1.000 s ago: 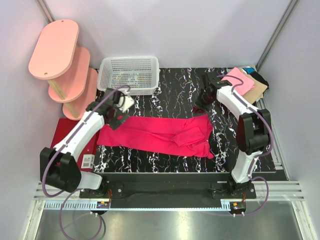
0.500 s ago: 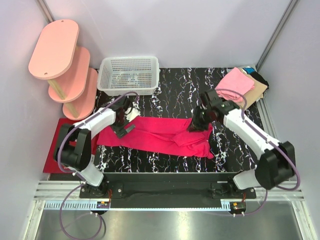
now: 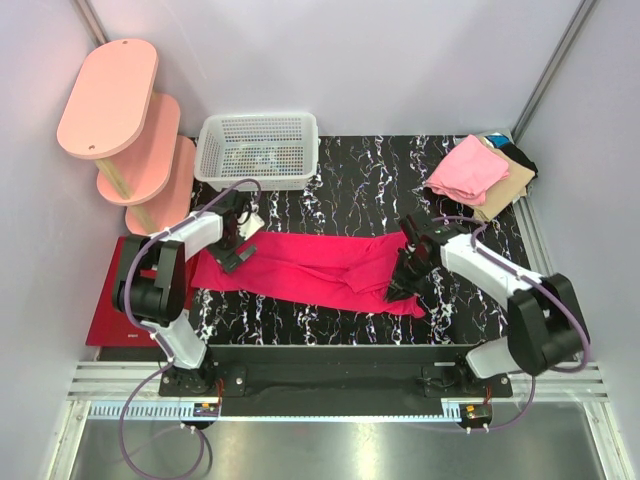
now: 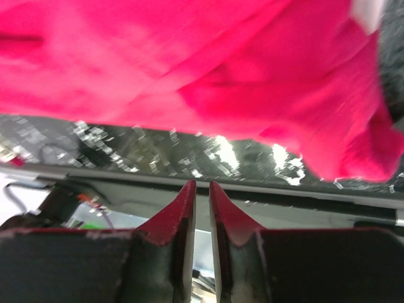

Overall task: Fold and stack the t-shirts
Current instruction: Fold the other side of the tshirt into a rectangle

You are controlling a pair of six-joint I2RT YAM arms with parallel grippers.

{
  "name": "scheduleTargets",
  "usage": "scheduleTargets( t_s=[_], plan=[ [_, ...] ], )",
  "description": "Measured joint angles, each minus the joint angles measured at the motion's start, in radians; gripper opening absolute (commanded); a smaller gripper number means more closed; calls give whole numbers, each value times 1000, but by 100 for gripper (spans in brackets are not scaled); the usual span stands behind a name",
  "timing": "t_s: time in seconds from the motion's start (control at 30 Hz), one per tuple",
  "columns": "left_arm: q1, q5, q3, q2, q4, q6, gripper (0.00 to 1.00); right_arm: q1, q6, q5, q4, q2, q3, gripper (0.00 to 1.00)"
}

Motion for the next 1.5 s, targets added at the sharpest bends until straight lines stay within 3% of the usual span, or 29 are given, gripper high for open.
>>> scheduleTargets(
  t_s=[0.17,0.7,1.0,1.13,1.37,1.5],
  plan=[
    [13,-15,-10,0,29,13,99,-2,-17,25,0,97,-8,16],
    [59,-63,-101,-59,167,95,99,-80,-87,161,-67,152,-34,11],
    [75,-60,-105,-64,164,112,99,-133,-128,124,-55,292,11,2],
    [66,-23,-98,-76,101,84,99,-167,-135,117,-70,304,29,2],
    [-69,109,-84,-174,-137,7,99,-259,-130,277,-35,315,180,4],
    [-87,193,-70,-256,-251,-21,99,-288,-104,336,-27,308,209,4]
  ],
)
